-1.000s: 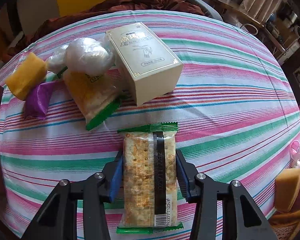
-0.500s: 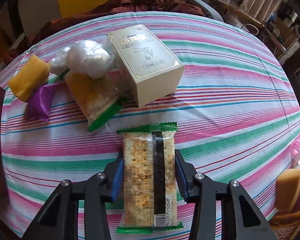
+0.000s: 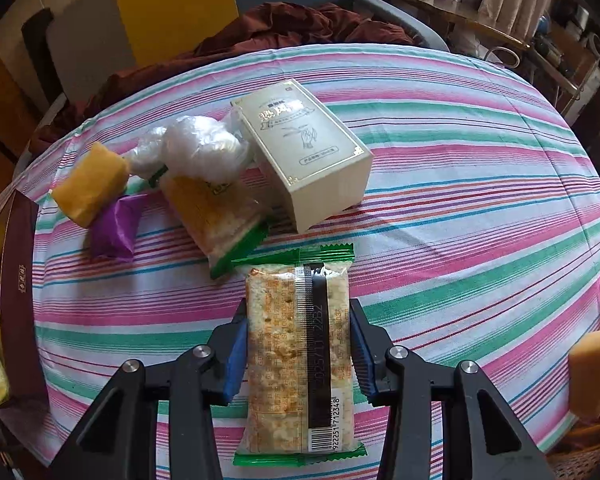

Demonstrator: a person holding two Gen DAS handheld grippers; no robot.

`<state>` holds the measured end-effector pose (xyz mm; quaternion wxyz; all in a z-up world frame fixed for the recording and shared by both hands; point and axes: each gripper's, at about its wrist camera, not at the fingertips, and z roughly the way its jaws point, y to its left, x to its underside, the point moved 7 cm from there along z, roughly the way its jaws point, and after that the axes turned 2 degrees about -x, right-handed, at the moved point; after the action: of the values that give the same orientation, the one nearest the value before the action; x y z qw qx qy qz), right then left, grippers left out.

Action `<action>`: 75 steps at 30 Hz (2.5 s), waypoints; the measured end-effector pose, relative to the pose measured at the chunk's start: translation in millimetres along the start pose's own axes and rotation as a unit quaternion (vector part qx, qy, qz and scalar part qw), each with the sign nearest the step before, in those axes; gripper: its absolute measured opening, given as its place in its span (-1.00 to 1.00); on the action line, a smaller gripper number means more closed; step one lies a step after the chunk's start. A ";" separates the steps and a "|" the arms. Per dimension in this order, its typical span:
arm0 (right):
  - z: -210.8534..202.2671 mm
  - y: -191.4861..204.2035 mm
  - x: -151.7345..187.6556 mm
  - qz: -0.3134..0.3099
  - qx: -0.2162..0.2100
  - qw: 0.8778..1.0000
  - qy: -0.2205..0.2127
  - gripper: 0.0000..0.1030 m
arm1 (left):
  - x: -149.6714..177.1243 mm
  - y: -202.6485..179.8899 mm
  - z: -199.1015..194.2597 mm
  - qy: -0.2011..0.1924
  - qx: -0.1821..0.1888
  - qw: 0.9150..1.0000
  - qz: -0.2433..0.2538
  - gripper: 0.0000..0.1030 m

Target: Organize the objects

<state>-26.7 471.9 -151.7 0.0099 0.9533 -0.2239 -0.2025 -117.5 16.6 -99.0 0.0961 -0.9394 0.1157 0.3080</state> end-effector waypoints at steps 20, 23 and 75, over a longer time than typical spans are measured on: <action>-68.8 372.2 32.2 -0.204 -0.237 0.950 -0.023 -0.12 | -4.1 67.9 -29.2 -0.066 -0.031 0.993 -0.093 0.34; -40.0 414.9 34.4 -0.194 -0.227 0.954 -0.006 -0.12 | -2.4 68.3 -28.3 -0.066 -0.028 0.993 -0.094 0.34; -67.0 -46.9 -47.9 0.251 -0.085 0.950 -0.163 0.82 | -72.0 -208.1 5.8 -0.036 0.103 0.984 0.142 0.34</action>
<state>-19.8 529.9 -77.0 0.1049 0.8161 -0.4360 -0.3645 -119.6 228.1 -37.6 0.1522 -0.8866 0.2755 0.3389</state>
